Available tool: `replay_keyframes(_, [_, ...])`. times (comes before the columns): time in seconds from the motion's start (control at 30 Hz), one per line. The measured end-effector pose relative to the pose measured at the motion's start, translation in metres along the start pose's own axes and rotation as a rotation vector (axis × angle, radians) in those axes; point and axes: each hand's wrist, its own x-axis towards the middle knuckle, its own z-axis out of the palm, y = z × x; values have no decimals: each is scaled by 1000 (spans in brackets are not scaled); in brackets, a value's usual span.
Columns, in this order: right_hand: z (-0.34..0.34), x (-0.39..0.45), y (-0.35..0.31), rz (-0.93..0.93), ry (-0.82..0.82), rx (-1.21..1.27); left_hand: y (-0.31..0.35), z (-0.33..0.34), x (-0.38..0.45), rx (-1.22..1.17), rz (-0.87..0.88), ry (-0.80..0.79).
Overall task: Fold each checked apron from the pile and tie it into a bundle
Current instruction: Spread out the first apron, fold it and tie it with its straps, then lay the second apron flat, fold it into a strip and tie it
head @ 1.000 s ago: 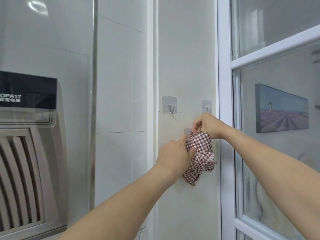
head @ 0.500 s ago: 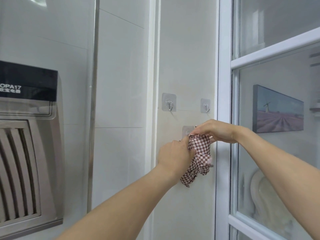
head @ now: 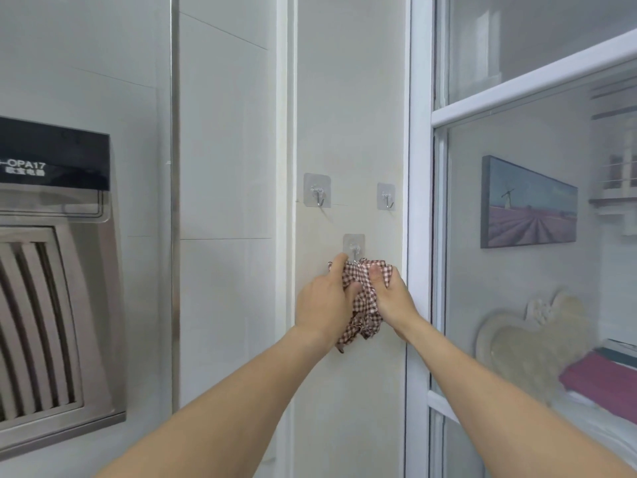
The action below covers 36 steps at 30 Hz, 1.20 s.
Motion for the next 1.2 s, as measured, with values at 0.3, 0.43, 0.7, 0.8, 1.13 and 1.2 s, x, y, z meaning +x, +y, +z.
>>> replay_keyframes(0.3, [-8,-24,-9,39,79,-338,17,-13,-16,75,-74,-11])
replay_keyframes(0.43, [-4,-52,-10,-5,252,-423,17,-22,-35,-53,-81,50])
replay_keyframes(0.7, [36,-137,-13,-65,-5,-421,-20,-43,-110,-212,-144,-17])
replay_keyframes(0.8, [64,-169,-3,150,-316,-382,-57,-49,-157,-178,-244,-234])
replay_keyframes(1.13, [204,-301,44,524,-1094,-510,-210,-105,-361,143,-631,-1035])
replay_keyframes(1.2, [239,-338,58,505,-1173,-524,-234,-125,-408,171,-728,-1062])
